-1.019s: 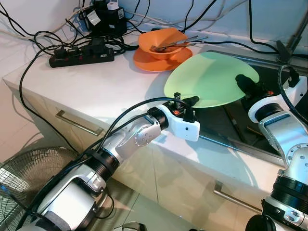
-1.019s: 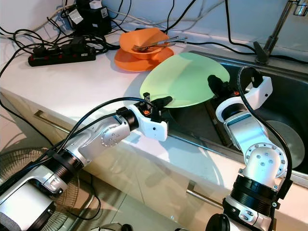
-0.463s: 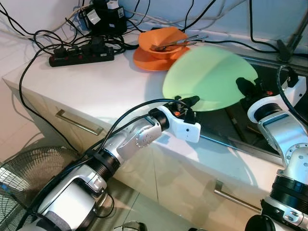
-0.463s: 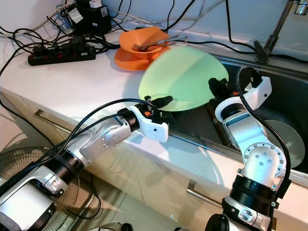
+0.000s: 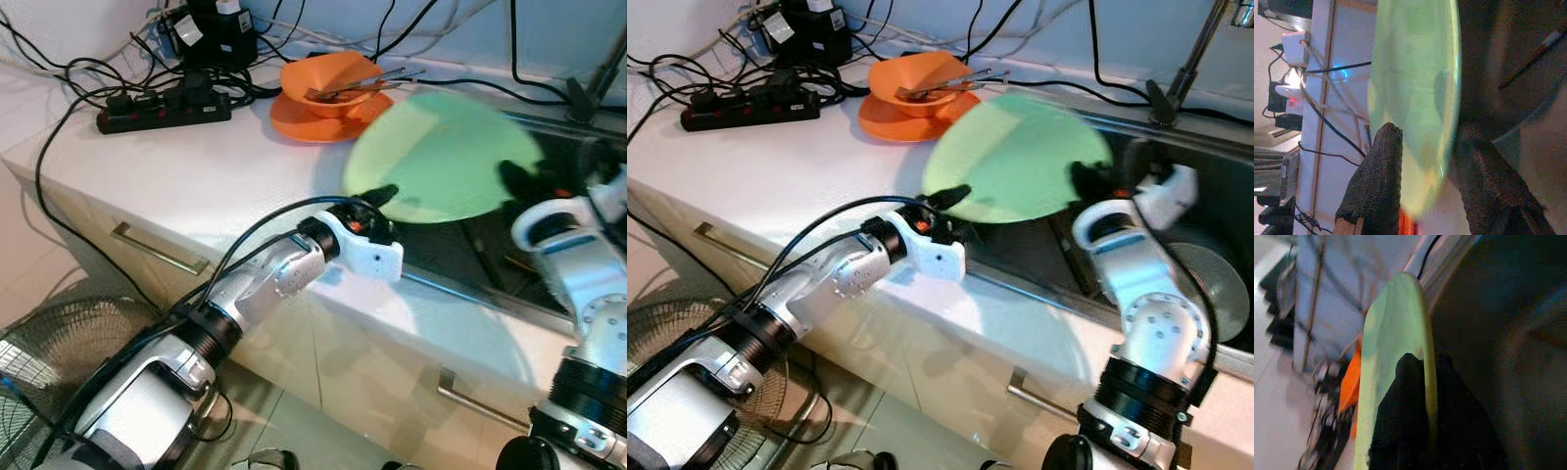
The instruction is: Kitchen organization
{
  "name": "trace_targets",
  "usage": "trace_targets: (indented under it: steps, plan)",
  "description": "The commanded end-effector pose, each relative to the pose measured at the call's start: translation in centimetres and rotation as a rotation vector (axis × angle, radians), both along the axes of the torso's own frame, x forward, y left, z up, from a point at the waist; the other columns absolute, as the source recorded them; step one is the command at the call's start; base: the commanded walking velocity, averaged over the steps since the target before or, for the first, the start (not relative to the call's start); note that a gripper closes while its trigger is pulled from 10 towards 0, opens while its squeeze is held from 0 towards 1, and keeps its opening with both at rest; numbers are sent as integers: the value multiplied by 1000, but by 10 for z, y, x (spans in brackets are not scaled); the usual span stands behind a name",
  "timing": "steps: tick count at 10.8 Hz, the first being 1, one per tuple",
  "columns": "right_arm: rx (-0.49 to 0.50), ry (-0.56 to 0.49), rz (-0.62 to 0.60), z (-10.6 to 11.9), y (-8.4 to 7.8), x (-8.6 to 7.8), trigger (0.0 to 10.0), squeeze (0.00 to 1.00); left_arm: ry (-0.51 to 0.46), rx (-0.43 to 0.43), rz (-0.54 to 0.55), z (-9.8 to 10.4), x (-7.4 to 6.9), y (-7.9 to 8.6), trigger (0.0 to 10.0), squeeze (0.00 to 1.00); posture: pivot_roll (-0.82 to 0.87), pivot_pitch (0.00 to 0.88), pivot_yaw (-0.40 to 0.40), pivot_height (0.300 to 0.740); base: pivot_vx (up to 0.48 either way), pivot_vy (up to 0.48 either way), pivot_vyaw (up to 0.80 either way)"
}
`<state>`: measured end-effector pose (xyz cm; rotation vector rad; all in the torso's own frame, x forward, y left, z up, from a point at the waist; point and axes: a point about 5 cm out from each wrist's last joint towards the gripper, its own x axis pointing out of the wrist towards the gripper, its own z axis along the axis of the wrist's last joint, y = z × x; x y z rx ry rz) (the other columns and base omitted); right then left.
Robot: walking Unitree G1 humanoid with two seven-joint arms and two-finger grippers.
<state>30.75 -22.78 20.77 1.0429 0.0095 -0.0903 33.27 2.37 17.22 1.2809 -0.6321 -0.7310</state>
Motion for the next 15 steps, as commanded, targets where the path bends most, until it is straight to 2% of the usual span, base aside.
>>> trace_targets:
  steps: [1, 2, 4, 5, 6, 7, 8, 9, 10, 11, 13, 14, 15]
  plan:
    - [22, -72, -47, 16, -9, 0, 0, 0, 8, 13, 18, -3, 1, 6, 10000, 0, 40, 89, 69, 740, 0, 0, 0]
    - [23, -74, -54, 17, -10, 0, 0, 0, 8, 13, 19, -3, 1, 6, 10000, 0, 40, 89, 69, 740, 0, 0, 0]
    - [37, -109, -196, 20, -36, -5, 0, 0, 27, -24, 33, -4, 1, 10, 10000, 0, 39, 90, 70, 740, 0, 0, 0]
    - [16, -91, -216, 16, -40, -5, 0, 0, 54, -66, 42, -4, 0, 12, 10000, 0, 39, 91, 70, 740, 0, 0, 0]
    - [-80, -31, -233, 3, -43, -5, 0, 0, 158, -250, 63, 0, -1, 15, 10000, 0, 42, 93, 71, 740, 0, 0, 0]
    - [-159, 30, -253, -8, -45, -5, 3373, 0, 240, -417, 76, 5, -2, 19, 10000, 0, 44, 93, 72, 740, 0, 0, 0]
    - [-233, 74, -249, -17, -45, -4, 10000, 0, 312, -553, 90, 9, -1, 25, 10000, 0, 46, 92, 74, 740, 0, 0, 0]
    - [-271, 90, -227, -22, -40, -2, 10000, 0, 349, -634, 121, 11, 1, 33, 10000, 0, 50, 91, 72, 740, 0, 0, 0]
    - [-268, 97, -197, -26, -35, 1, 10000, 0, 385, -688, 134, 12, 2, 38, 10000, 0, 52, 92, 73, 740, 0, 0, 0]
    - [-277, 119, -148, -36, -24, 6, 10000, 0, 467, -805, 151, 12, 4, 45, 10000, 0, 54, 90, 73, 740, 0, 0, 0]
    - [-300, 132, -102, -45, -10, 16, 10000, 0, 586, -961, 146, 11, 4, 49, 10000, 0, 59, 84, 71, 740, 0, 0, 0]
    - [-347, 136, -91, -46, -7, 19, 10000, 0, 634, -1007, 139, 11, 3, 47, 10000, 0, 59, 82, 71, 740, 0, 0, 0]
    - [-474, 153, -86, -47, -4, 23, 10000, 0, 683, -1027, 116, 10, 1, 45, 10000, 0, 61, 77, 70, 740, 0, 0, 0]
